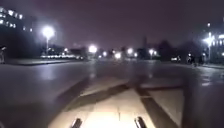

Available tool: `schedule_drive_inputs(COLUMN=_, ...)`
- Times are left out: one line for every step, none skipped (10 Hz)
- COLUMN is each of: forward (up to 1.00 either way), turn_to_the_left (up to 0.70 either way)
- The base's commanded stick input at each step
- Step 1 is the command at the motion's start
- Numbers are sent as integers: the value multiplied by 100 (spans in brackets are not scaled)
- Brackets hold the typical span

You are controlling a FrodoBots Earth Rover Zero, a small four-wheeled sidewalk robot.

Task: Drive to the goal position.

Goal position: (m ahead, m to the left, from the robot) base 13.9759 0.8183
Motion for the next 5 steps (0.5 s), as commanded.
schedule_drive_inputs(forward=100, turn_to_the_left=0)
schedule_drive_inputs(forward=100, turn_to_the_left=0)
schedule_drive_inputs(forward=100, turn_to_the_left=0)
schedule_drive_inputs(forward=100, turn_to_the_left=0)
schedule_drive_inputs(forward=100, turn_to_the_left=0)
